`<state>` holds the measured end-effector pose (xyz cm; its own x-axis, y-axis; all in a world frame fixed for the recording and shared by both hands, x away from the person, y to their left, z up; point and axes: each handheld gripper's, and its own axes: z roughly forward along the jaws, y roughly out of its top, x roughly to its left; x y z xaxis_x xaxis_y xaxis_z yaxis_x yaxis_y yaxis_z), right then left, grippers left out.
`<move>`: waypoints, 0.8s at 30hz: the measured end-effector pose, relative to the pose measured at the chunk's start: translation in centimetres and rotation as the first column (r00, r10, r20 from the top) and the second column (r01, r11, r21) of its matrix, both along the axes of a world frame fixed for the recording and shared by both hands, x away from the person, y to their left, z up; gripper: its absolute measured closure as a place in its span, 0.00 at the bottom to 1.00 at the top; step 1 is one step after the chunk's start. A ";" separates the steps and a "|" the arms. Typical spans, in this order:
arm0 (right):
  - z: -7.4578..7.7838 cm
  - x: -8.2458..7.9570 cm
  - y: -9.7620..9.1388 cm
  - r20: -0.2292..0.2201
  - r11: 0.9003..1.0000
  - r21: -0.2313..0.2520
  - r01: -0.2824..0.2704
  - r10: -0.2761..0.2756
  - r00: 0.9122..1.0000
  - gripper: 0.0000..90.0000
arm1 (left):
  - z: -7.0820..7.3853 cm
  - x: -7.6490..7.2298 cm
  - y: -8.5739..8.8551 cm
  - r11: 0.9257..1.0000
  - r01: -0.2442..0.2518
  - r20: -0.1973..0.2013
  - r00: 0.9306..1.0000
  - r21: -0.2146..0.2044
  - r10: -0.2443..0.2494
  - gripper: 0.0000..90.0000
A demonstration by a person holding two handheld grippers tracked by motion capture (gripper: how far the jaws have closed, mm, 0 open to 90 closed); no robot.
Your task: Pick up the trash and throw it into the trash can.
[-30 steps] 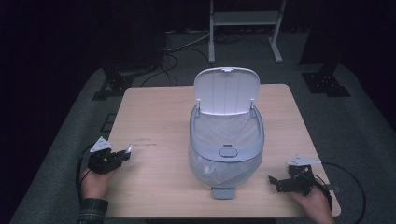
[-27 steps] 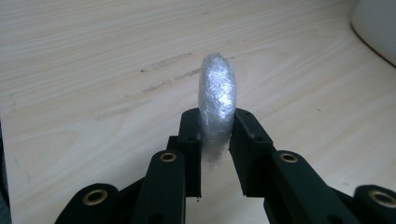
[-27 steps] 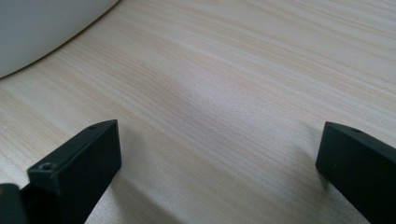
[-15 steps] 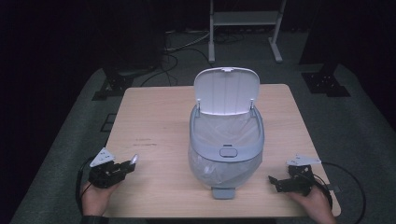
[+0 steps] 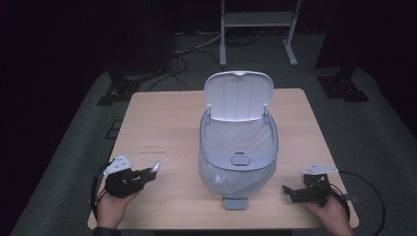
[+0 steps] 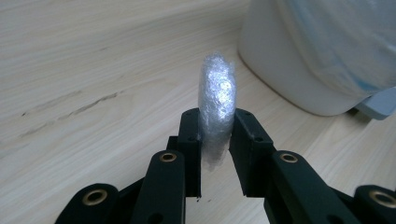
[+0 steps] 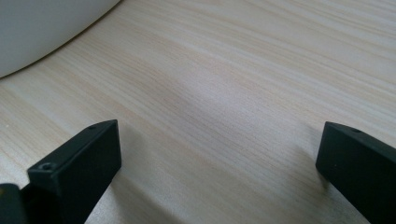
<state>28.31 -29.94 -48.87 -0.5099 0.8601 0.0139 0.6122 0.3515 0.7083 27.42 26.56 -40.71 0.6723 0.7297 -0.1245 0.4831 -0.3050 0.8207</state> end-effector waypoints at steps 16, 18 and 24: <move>0.0 0.0 0.0 0.000 1.000 0.000 0.000 0.000 1.000 0.00 | 2.4 0.9 -2.1 0.989 0.122 0.050 0.992 -0.086 -0.118 0.82; 0.0 0.0 0.0 0.000 1.000 0.000 0.000 0.000 1.000 0.00 | 2.9 1.0 -2.4 0.986 0.135 0.058 0.990 -0.095 -0.130 0.82; 0.0 0.0 0.0 0.000 1.000 0.000 0.000 0.000 1.000 0.00 | 4.3 1.4 -3.2 0.976 0.185 0.080 0.981 -0.119 -0.176 0.82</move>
